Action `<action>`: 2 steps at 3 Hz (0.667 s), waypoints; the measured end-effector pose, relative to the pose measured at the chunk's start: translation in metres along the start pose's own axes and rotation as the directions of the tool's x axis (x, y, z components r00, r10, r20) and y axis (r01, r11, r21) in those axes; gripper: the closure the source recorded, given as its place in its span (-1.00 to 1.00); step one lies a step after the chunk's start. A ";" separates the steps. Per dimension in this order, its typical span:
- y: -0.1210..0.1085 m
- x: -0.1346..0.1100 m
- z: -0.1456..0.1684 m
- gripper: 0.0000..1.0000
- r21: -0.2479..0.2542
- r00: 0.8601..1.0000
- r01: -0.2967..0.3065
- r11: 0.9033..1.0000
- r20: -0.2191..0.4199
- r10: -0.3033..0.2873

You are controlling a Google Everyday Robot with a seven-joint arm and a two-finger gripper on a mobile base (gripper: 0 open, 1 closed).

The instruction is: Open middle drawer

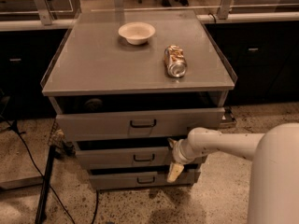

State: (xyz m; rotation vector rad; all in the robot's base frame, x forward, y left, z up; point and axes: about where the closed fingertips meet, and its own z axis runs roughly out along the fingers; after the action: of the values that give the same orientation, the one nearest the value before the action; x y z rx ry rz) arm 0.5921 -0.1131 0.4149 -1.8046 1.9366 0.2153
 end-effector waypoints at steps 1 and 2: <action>0.003 0.002 0.003 -1.00 -0.035 1.000 0.001 0.999 -0.018 -0.001; 0.010 0.001 -0.003 -1.00 -0.083 1.000 0.001 0.997 -0.031 -0.004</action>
Offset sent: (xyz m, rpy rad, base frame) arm -0.0205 -0.0051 0.0097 -0.0479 0.1307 0.0554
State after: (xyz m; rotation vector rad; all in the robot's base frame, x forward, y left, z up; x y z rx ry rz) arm 0.5811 -0.1142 0.4154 -1.8740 1.9738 0.2723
